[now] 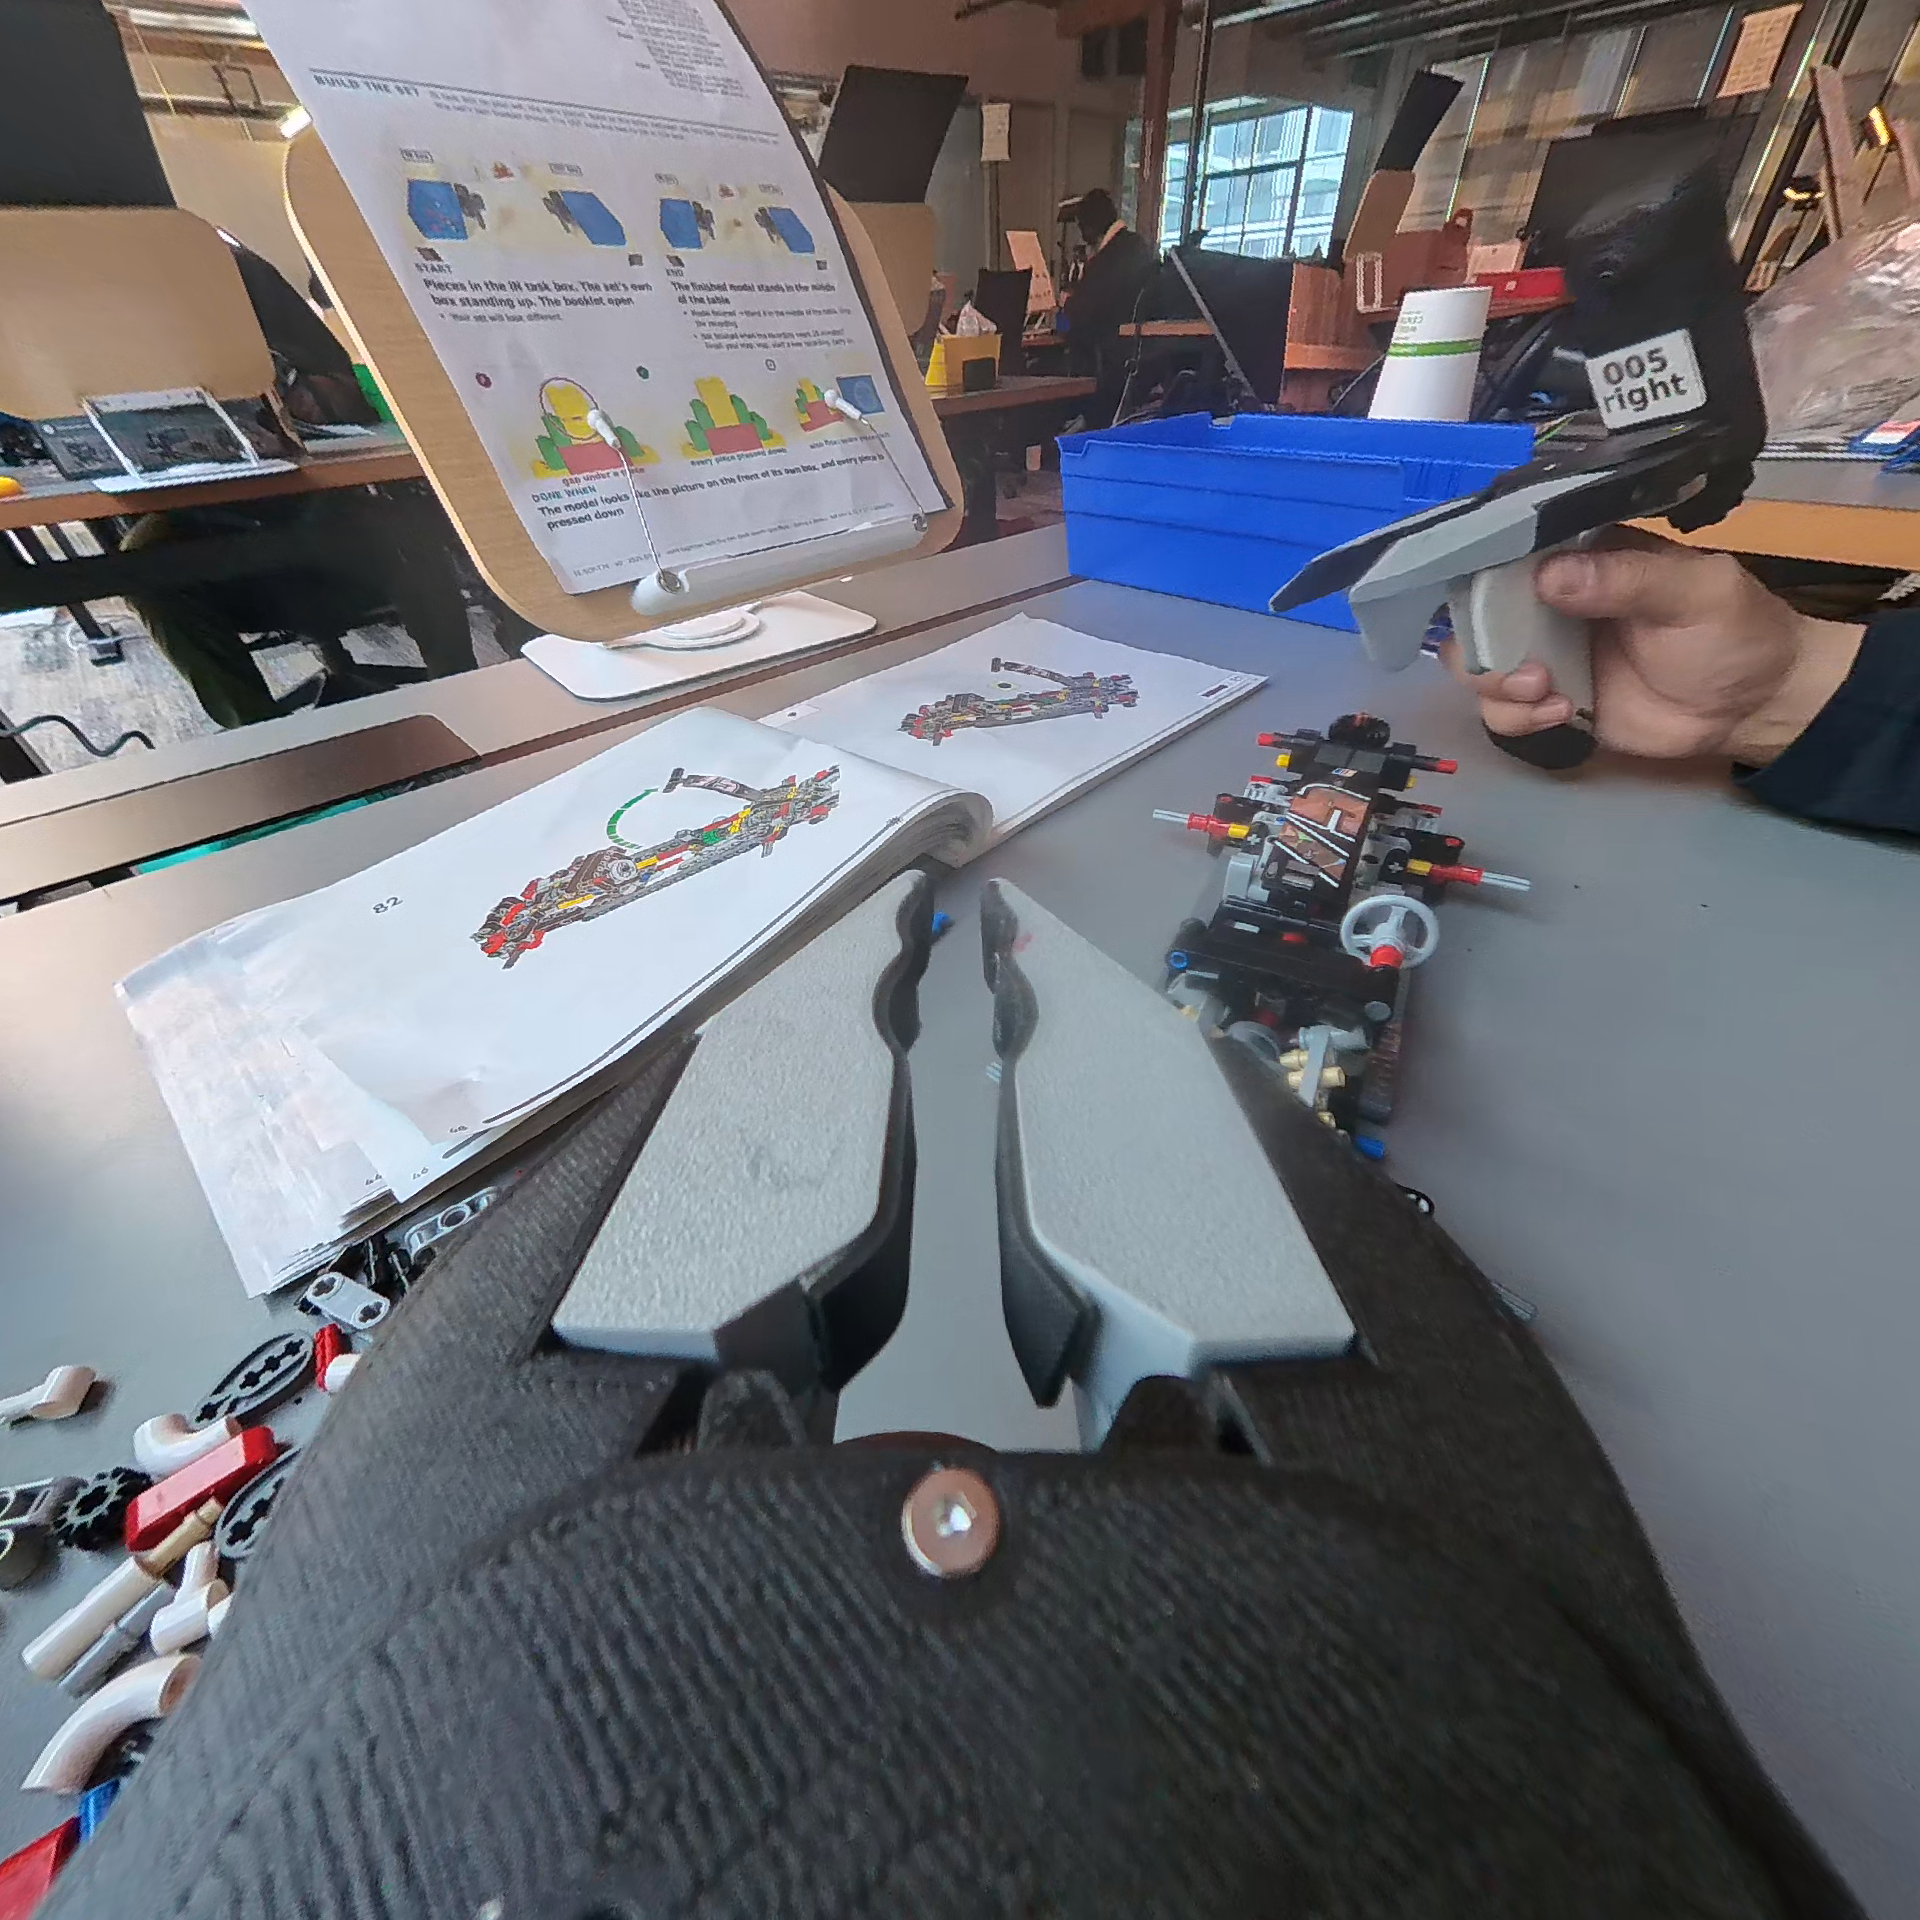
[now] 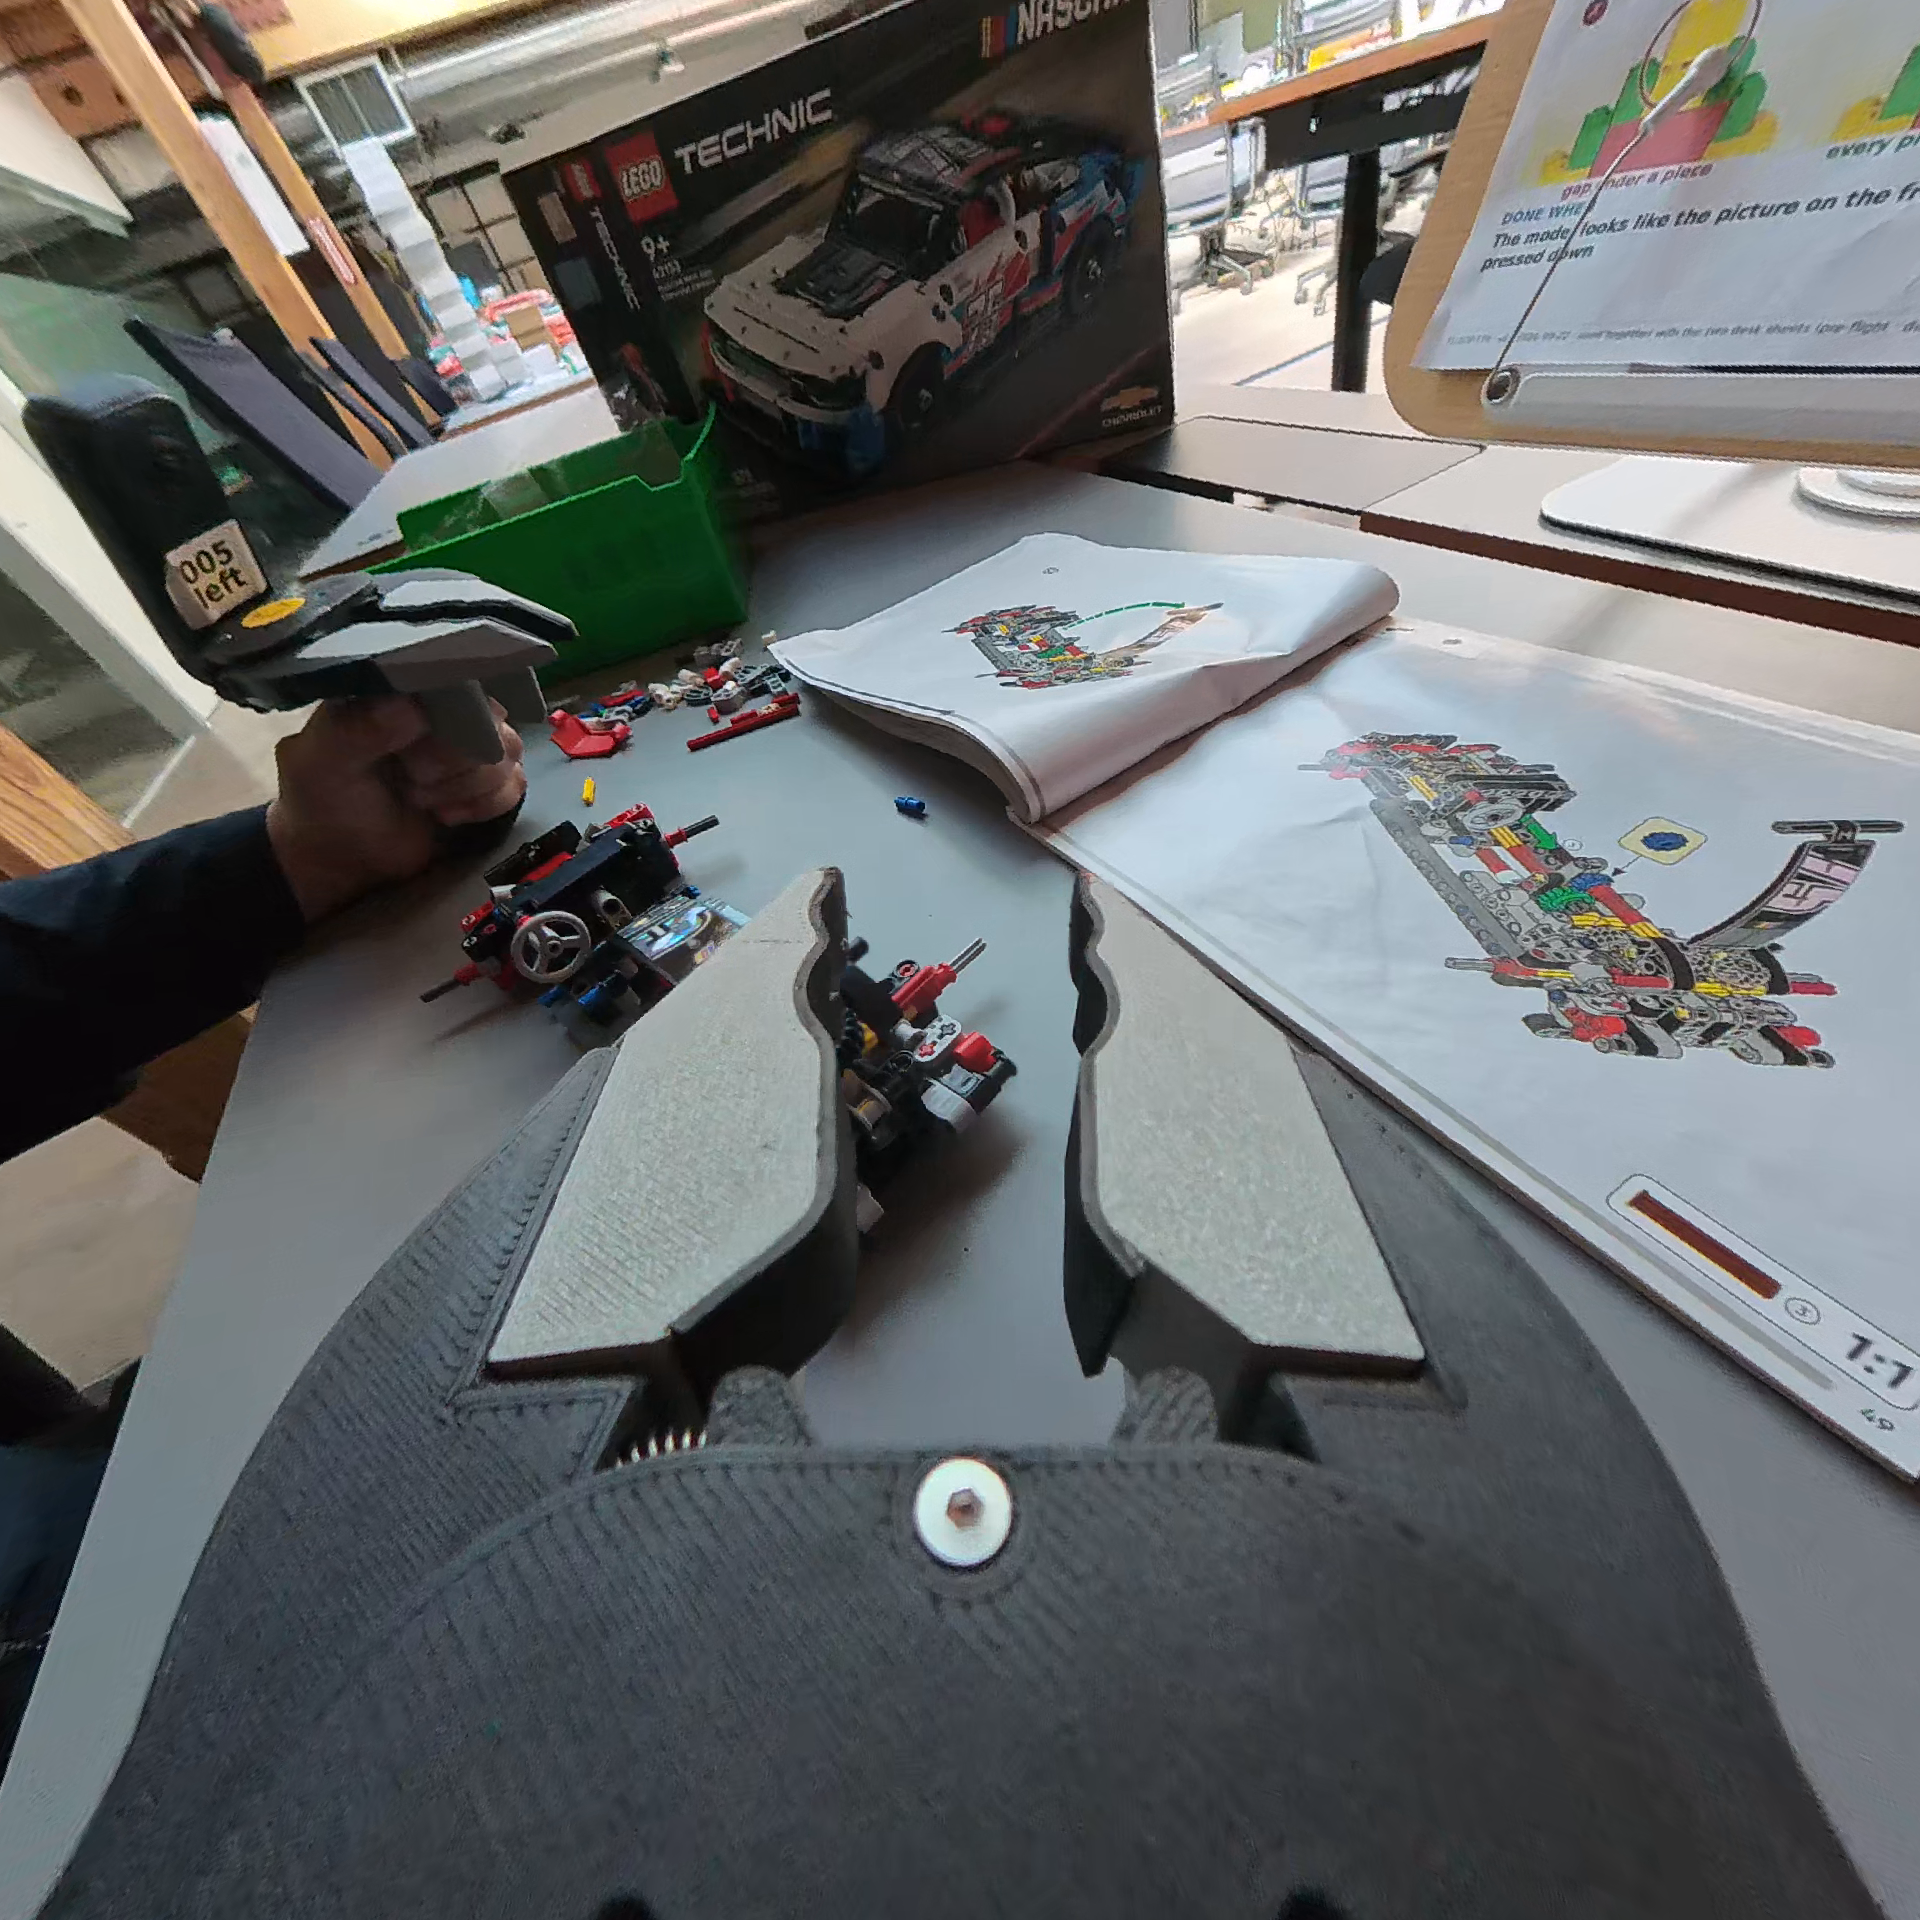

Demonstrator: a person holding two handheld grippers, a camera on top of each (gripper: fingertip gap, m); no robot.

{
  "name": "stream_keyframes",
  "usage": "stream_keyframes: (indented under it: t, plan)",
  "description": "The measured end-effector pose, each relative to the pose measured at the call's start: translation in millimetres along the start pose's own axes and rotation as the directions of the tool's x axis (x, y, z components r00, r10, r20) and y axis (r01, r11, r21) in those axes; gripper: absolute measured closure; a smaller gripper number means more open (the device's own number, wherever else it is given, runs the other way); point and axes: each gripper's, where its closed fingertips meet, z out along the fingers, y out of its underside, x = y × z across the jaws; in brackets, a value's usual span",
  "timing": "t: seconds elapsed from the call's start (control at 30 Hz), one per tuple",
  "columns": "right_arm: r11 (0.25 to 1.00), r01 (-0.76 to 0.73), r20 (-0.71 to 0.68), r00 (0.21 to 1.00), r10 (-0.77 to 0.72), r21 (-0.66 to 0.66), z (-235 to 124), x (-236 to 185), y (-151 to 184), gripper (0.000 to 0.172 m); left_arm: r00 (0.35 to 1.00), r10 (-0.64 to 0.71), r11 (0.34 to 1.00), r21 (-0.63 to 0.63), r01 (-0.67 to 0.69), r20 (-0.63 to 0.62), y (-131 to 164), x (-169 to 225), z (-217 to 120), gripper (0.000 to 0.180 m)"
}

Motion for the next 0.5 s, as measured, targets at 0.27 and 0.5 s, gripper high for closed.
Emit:
stream_keyframes:
  t: [0.27, 0.5]
  plan:
    - [0.997, -0.074, -0.007, 0.997, 0.074, 0.014, -3, 13, 2, 0.131, 1.000, 0.015, 1.000, -0.001, -0.015, 0.018, 0, -1, 0, 0.174]
    - [0.994, -0.103, -0.002, 0.995, 0.103, 0.029, -6, 16, 0, 0.131, 1.000, 0.009, 1.000, -0.006, -0.008, 0.015, 1, -1, 1, 0.174]
